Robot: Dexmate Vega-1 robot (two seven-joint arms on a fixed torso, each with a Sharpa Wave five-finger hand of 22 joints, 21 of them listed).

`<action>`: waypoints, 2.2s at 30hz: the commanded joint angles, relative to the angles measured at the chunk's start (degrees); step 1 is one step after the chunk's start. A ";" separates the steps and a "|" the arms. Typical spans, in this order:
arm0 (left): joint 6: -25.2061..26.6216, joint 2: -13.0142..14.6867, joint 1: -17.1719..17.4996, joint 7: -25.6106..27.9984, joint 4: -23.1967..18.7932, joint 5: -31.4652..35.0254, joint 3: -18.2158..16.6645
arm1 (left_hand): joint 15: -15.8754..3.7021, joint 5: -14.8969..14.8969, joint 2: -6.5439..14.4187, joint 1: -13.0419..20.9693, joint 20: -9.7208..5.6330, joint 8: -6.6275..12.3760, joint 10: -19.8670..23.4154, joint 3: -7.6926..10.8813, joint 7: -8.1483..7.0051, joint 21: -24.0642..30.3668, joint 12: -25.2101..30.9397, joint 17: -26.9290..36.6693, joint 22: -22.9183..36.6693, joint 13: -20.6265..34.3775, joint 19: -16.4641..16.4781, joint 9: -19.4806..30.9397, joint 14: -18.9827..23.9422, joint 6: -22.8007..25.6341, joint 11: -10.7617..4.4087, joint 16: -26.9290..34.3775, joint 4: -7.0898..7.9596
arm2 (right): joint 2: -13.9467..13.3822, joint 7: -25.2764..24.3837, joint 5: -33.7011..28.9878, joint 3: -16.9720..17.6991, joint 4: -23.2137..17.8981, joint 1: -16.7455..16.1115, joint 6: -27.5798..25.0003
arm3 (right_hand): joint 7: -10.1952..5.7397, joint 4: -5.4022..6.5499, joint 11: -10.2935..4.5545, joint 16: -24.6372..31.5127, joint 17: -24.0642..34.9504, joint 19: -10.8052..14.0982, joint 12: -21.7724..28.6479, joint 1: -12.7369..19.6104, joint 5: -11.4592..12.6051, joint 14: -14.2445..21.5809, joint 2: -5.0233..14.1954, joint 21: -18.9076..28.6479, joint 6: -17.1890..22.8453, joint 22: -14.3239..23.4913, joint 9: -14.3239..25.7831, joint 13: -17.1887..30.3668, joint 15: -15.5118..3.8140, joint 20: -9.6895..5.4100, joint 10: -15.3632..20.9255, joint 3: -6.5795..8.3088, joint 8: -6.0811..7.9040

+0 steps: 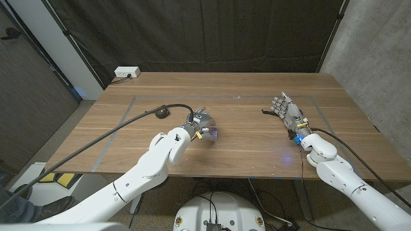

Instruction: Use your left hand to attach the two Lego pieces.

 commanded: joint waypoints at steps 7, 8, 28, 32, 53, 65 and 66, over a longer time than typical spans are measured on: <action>0.47 -0.35 -0.40 1.64 1.69 -1.63 0.79 | -4.93 -0.10 0.66 1.34 0.36 0.28 1.46 0.64 0.11 0.14 0.41 0.04 -0.01 0.34 0.47 0.24 1.16 1.17 -0.15 0.46 -0.12 | -0.48 -1.29 -0.16 0.38 -1.45 -1.14 -0.39 | -0.14 -0.01 0.04 0.02 0.18 0.11 0.39 0.21 -0.12 0.08 0.25 0.21 0.11 0.14 0.18 0.34 0.65 0.38 0.07 -0.24 -0.01; 0.52 -0.36 -0.43 1.76 1.82 -1.62 0.87 | -4.90 -0.12 0.69 1.40 0.38 0.31 1.55 0.67 -0.03 0.14 0.42 0.03 -0.01 0.35 0.49 0.24 1.20 1.26 -0.17 0.46 -0.13 | -0.55 -1.36 -0.19 0.40 -1.57 -1.23 -0.45 | -0.13 -0.01 0.00 0.03 0.17 0.11 0.39 0.22 -0.11 0.10 0.26 0.21 0.08 0.14 0.19 0.34 0.61 0.35 0.07 -0.24 -0.02; 0.10 -0.08 -0.96 5.40 4.01 -4.88 1.39 | -5.24 -0.59 1.47 2.48 0.37 0.66 3.21 1.20 -1.48 0.20 0.40 0.00 -0.01 0.41 1.28 0.26 2.16 3.08 -2.11 0.61 -0.22 | -0.89 -1.71 -0.42 0.49 -2.36 -1.53 -0.60 | -0.32 -0.06 -0.07 0.03 0.18 0.13 0.41 0.22 -0.11 0.14 0.32 0.24 -0.01 0.15 0.20 0.35 0.53 0.43 0.06 -0.35 -0.04; -0.26 0.04 -1.29 6.04 4.29 -5.45 1.64 | -5.33 -0.73 1.78 3.08 0.44 0.81 3.74 1.49 -1.98 0.27 0.38 -0.02 -0.02 0.41 1.69 0.26 2.60 3.76 -2.68 0.67 -0.38 | -0.99 -1.86 -0.43 0.59 -2.61 -1.69 -0.61 | -0.29 -0.07 -0.03 0.03 0.18 0.18 0.44 0.21 -0.11 0.16 0.32 0.26 -0.03 0.15 0.20 0.35 0.61 0.46 0.11 -0.38 -0.05; 1.32 -0.30 -0.75 9.05 4.41 -5.93 2.20 | -6.93 -3.62 3.53 7.43 -1.88 3.17 14.16 3.59 -3.08 0.66 0.97 -0.14 -0.17 0.30 6.52 0.11 9.12 14.11 -4.85 1.06 -0.78 | -0.80 -0.53 -0.13 0.07 -1.51 -0.70 -0.93 | -0.29 -0.11 0.00 0.03 0.18 0.17 0.46 0.18 -0.11 0.19 0.32 0.26 0.01 0.15 0.20 0.35 0.57 0.47 0.13 -0.50 -0.01; 2.14 -0.18 -1.00 9.96 4.70 -5.55 2.42 | -7.57 -4.86 4.92 9.58 -3.02 4.25 19.11 5.33 -2.83 0.54 0.62 -0.17 -0.24 0.27 8.94 -0.06 13.08 20.03 -4.93 1.03 -0.62 | -0.35 -0.27 -0.29 -0.47 -0.84 0.20 -1.23 | -0.38 -0.11 0.05 0.01 0.19 0.17 0.49 0.12 -0.11 0.17 0.34 0.27 0.03 0.16 0.21 0.36 0.59 0.52 0.18 -0.59 0.00; 2.25 -0.11 -0.97 10.15 4.63 -5.41 2.35 | -7.54 -4.91 4.94 9.62 -3.09 4.24 19.26 5.38 -2.83 0.48 0.57 -0.18 -0.24 0.27 8.90 -0.07 13.09 20.16 -4.94 0.95 -0.58 | -0.31 -0.32 -0.35 -0.51 -0.83 0.26 -1.24 | -0.37 -0.11 0.04 0.02 0.19 0.17 0.48 0.13 -0.11 0.19 0.35 0.26 0.03 0.16 0.21 0.36 0.61 0.53 0.16 -0.59 0.00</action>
